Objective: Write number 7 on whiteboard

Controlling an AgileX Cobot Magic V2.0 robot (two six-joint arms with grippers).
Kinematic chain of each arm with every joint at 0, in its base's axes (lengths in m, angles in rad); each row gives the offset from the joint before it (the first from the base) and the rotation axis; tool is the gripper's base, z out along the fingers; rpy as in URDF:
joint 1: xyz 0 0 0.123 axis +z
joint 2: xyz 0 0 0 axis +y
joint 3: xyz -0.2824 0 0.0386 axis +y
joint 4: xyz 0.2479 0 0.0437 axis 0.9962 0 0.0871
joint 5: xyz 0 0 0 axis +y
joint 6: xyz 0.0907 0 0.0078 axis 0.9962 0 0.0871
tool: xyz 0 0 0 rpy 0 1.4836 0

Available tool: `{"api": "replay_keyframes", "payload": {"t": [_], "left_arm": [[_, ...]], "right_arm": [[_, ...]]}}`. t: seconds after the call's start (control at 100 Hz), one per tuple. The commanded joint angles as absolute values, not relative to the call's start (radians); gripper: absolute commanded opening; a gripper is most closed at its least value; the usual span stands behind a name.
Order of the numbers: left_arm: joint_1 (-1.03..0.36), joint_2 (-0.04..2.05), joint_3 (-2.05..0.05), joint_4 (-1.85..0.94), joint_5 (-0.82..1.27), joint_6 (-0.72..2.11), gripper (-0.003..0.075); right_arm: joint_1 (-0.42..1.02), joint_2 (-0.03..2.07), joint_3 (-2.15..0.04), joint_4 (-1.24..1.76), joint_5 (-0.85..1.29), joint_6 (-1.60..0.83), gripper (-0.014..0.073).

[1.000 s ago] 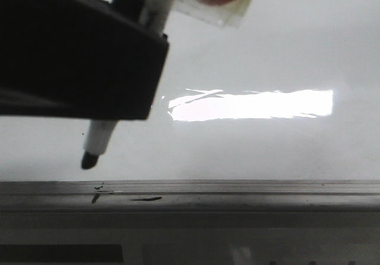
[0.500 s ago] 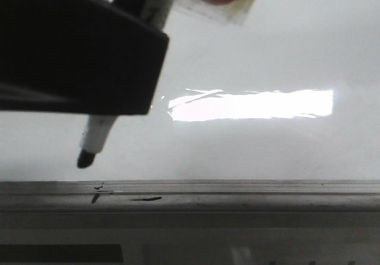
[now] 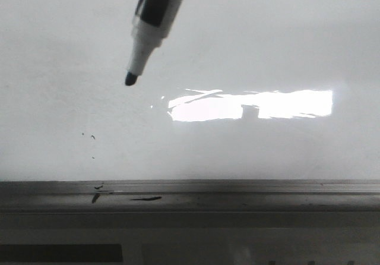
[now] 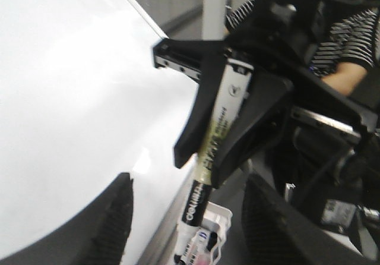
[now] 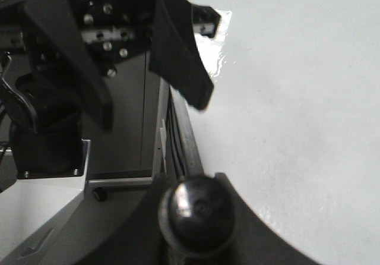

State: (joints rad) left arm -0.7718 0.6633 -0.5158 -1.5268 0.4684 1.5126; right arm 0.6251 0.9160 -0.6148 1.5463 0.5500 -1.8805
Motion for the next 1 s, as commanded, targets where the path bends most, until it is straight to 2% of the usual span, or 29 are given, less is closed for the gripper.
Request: {"api": "replay_keyframes", "payload": {"t": [0.0,0.03,0.05,0.21,0.29,0.41,0.69,0.99], "left_arm": [[-0.771,0.563,-0.517,-1.463,0.383,1.359,0.0304],[-0.771,0.532,-0.508,-1.446,0.361,1.329,0.0276],[-0.771,0.501,-0.493,-1.438,0.347,1.311,0.0223],[-0.771,0.361,-0.396,-1.469,0.198,1.299,-0.0021],[-0.771,0.317,-0.356,-1.558,0.083,1.299,-0.0020],[-0.771,0.306,-0.324,-1.636,-0.013,1.299,-0.0020],[-0.771,0.306,-0.316,-1.637,-0.008,1.299,-0.0020],[-0.771,0.306,-0.316,-1.637,-0.008,1.299,-0.0020]], "right_arm": [[0.626,0.900,-0.649,1.598,0.531,-1.960,-0.0039],[0.626,0.900,-0.649,1.598,0.517,-1.992,-0.0041],[0.630,0.900,-0.649,1.604,0.500,-2.006,-0.0041],[0.658,0.902,-0.649,1.775,0.331,-2.258,-0.0041],[0.667,0.902,-0.649,1.867,0.315,-2.413,-0.0041],[0.694,0.904,-0.678,1.867,0.263,-2.454,-0.0040],[0.784,0.941,-0.778,1.867,0.216,-2.429,-0.0040],[0.818,0.970,-0.778,1.867,0.216,-2.381,-0.0042]]}}
